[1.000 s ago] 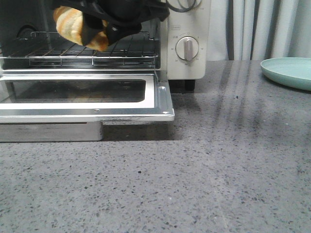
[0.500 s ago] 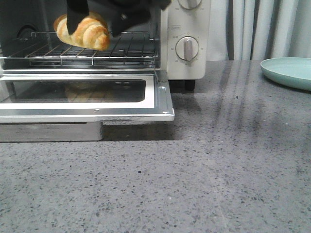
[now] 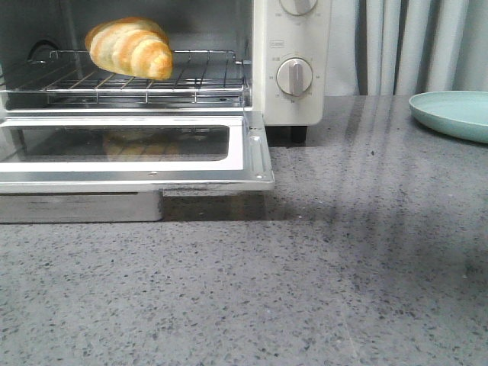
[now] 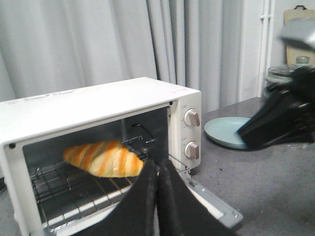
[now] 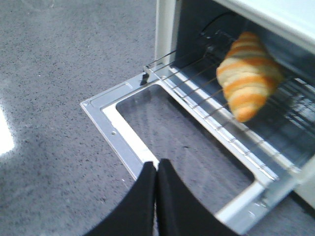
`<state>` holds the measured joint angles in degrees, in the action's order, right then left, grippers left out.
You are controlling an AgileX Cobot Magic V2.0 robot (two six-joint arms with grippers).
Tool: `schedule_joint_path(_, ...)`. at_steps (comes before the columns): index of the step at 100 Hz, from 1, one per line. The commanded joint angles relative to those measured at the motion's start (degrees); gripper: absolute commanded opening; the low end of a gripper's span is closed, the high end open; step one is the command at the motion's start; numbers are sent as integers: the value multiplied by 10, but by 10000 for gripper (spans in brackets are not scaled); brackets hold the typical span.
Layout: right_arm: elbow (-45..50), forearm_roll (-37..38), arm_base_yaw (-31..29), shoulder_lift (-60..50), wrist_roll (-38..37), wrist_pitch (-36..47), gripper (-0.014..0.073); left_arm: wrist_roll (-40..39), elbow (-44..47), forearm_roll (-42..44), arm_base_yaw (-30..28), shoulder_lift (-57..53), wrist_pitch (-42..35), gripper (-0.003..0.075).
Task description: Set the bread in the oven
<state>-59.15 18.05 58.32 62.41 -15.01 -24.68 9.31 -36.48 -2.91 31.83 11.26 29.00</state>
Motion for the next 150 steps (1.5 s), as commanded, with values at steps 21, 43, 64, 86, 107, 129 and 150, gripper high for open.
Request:
schedule_joint_path(21, 221, 117, -4, -432, -9, -21, -48, -147, 80, 119, -1, -61, 3, -22)
schedule_joint_path(43, 287, 158, -3, -640, -71, -205, -48, -147, 101, 120, -1, -59, -13, -22)
schedule_joint_path(64, 299, 199, -2, -568, -65, -111, -48, -147, 102, 105, -6, -59, -26, -21)
schedule_joint_path(86, 301, 212, -2, -561, -65, -89, -48, -147, 102, 83, -6, -59, -26, -21)
schedule_joint_path(107, 301, 212, -2, -561, -65, -89, -48, -147, 102, 83, -6, -59, -26, -21)
schedule_joint_path(129, 301, 212, -2, -561, -65, -89, -48, -147, 102, 83, -6, -59, -26, -21)
schedule_joint_path(150, 301, 212, -2, -561, -65, -89, -48, -147, 103, 86, -6, -59, -26, -21)
